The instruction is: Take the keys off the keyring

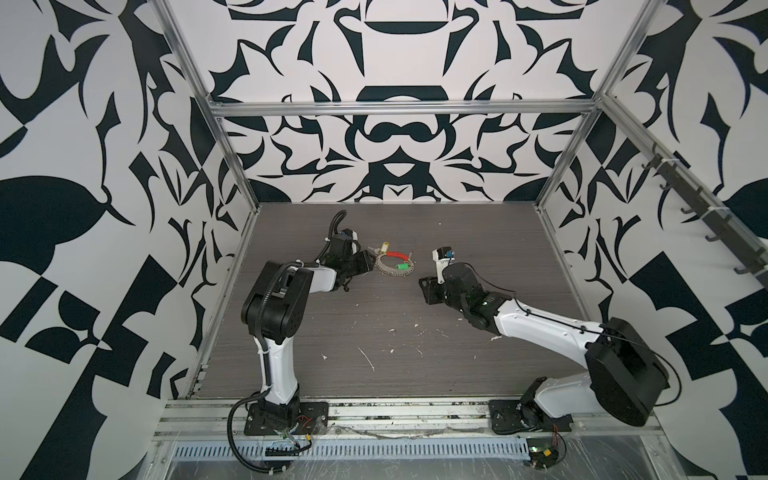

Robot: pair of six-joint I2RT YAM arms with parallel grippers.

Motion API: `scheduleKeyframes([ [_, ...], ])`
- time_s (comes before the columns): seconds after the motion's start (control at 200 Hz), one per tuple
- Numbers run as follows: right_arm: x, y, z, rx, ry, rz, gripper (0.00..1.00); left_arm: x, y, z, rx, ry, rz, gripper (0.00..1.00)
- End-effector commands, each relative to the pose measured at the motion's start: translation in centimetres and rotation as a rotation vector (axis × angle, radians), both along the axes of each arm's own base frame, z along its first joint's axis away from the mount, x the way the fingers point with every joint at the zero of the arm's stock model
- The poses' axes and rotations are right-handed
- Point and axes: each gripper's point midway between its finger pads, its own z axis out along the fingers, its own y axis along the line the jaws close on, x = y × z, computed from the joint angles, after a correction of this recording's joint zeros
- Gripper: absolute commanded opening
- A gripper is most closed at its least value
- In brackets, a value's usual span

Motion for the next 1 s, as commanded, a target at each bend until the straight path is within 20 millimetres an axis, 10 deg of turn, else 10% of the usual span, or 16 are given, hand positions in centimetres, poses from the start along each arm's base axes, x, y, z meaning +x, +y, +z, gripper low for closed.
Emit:
scheduleKeyframes([
  [0.0,0.0,-0.3,1.9,0.029,-0.059,-0.01,0.36,1.6,-0.8,1.2,-0.025,-0.063,0.005,0.46],
  [0.995,-0.2,-3.4,0.7,-0.05,-0.072,-0.115,0.36,3.0,-3.9,0.6,-0.01,-0.087,-0.066,0.03],
])
